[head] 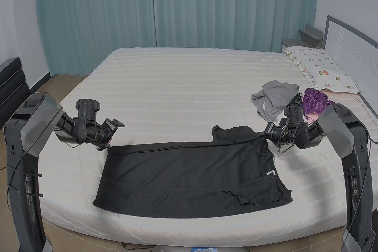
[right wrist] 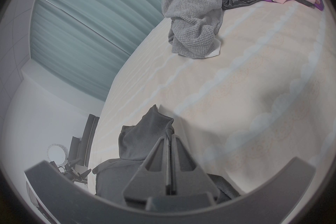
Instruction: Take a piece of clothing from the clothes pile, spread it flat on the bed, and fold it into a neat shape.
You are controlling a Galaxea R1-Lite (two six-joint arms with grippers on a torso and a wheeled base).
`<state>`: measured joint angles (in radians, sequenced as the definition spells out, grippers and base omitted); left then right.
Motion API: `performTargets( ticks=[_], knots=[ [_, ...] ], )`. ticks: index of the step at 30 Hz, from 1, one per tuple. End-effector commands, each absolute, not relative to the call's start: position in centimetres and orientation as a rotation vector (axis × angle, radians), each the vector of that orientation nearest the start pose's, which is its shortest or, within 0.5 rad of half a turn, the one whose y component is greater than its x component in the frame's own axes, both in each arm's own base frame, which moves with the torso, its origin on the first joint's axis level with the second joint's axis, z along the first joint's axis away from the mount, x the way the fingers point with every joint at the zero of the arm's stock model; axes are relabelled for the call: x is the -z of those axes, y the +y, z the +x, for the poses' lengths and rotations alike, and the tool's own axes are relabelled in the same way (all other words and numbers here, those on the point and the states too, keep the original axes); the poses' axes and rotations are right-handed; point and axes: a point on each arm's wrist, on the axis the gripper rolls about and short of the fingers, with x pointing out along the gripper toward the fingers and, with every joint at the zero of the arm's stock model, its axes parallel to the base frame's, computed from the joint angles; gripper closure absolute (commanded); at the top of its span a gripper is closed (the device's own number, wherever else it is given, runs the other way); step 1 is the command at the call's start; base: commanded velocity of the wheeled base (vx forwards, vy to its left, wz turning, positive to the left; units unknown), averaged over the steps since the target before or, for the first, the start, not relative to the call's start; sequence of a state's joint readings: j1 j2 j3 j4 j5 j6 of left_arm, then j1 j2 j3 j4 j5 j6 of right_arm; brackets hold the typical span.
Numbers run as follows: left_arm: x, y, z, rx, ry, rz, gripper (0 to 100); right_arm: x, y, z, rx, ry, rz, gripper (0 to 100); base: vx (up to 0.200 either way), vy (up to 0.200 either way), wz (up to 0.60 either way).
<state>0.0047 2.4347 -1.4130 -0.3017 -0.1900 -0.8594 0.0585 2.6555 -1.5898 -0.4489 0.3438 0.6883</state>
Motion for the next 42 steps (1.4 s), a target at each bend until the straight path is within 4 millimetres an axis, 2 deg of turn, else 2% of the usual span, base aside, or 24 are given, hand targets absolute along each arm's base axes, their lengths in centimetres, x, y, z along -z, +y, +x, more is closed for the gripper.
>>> performTargets(
  ticks=[1, 8, 12, 17, 19, 20, 23, 29, 35, 37, 42],
  knots=[
    [0.0, -2.5, 45.8, -0.121, 0.814, -0.858, 0, 3.4, 3.7, 49.7, -0.165, 0.726, 0.744, 100, 0.0, 0.0, 0.0],
    [1.1, -4.1, 45.6, -0.088, 0.853, -0.807, 0, 3.5, 3.9, 49.7, -0.165, 0.73, 0.742, 100, 0.0, 0.0, 0.0],
    [2.1, -4.1, 45.8, -0.087, 0.87, -0.786, 0, 3.5, 3.9, 49.7, -0.165, 0.73, 0.742, 100, 0.0, 0.0, 0.0],
    [2.4, -4.0, 47.4, -0.092, 0.842, -0.785, 0, 3.4, 4.0, 49.7, -0.166, 0.728, 0.741, 100, 0.0, 0.0, 0.0],
    [2.4, -4.0, 47.4, -0.092, 0.842, -0.785, 0, 3.4, 4.0, 49.7, -0.166, 0.728, 0.741, 100, 0.0, 0.0, 0.0],
    [2.7, -3.7, 48.8, -0.137, 0.781, -0.775, 0, 3.3, 4.0, 49.7, -0.164, 0.726, 0.74, 100, 0.0, 0.0, 0.0],
    [3.2, -3.0, 49.9, -0.18, 0.731, -0.778, 0, 3.2, 3.8, 49.7, -0.163, 0.72, 0.741, 100, 0.0, 0.0, 0.0],
    [1.5, -1.9, 51.5, -0.221, 0.625, -0.912, 0, 3.3, 3.3, 49.7, -0.141, 0.715, 0.738, 100, 0.0, 0.0, 0.0],
    [0.5, -0.1, 52.3, -0.248, 0.56, -0.977, 0, 3.5, 3.3, 49.7, -0.135, 0.718, 0.736, 100, 0.0, 0.0, 0.0],
    [0.1, 1.1, 52.7, -0.265, 0.51, -1.02, 0, 3.6, 3.4, 49.7, -0.136, 0.72, 0.735, 100, 0.0, 0.0, 0.0],
    [-0.7, 2.9, 52.8, -0.279, 0.441, -1.071, 0, 3.5, 3.4, 49.7, -0.137, 0.718, 0.735, 100, 0.0, 0.0, 0.0]
  ],
)
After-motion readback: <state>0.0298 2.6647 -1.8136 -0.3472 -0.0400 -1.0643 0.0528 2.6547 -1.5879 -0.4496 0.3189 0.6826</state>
